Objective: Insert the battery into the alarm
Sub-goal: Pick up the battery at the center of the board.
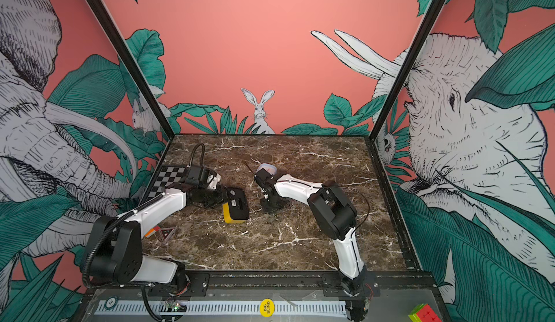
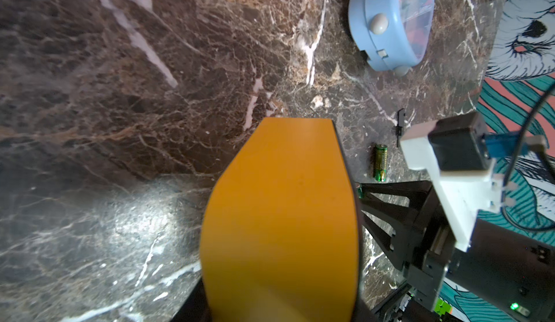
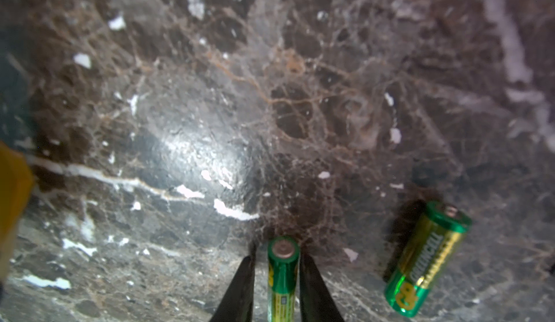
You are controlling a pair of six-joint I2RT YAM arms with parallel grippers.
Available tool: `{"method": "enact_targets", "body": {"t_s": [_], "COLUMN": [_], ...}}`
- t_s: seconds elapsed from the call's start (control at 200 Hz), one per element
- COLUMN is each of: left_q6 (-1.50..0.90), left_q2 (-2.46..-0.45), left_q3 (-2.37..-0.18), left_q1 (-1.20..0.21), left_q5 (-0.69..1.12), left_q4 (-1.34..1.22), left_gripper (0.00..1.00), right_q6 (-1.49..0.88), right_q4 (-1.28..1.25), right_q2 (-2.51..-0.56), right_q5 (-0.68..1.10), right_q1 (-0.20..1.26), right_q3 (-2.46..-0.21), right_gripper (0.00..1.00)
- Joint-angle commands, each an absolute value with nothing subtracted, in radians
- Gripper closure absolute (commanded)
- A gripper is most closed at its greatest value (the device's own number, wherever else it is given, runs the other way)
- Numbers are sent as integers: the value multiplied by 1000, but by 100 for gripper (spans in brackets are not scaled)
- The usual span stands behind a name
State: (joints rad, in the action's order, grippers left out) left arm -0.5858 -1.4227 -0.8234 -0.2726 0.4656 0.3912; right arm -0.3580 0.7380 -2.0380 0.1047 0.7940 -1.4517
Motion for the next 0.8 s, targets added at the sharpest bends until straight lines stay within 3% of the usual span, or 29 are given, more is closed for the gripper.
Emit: {"method": "enact_targets", "body": {"t_s": [0.0,0.285,0.61,0.795], "left_q6": [-597,-643,-710,-746], "left_q2": [-1422,-1481,-1576,-1603], "left_q3": [-797,-775,-804,-798], "left_q1": [-270,-270,-312,-318], "left_q5": [497,543,541,535], "left_q4": [354,271,198,170], "left_gripper": [96,95,93,86], "right_q6": [-343,-329,-404,-391], "right_q4": [755,725,421,295], "right_q2": [-2069,-2024,-1859,-1802], "right_q5": [94,86,189,203], "right_q1": [801,798,734,717], "right_q3": [-1463,-1445,-1280,-1241], "right_gripper": [86,97,99,100]}}
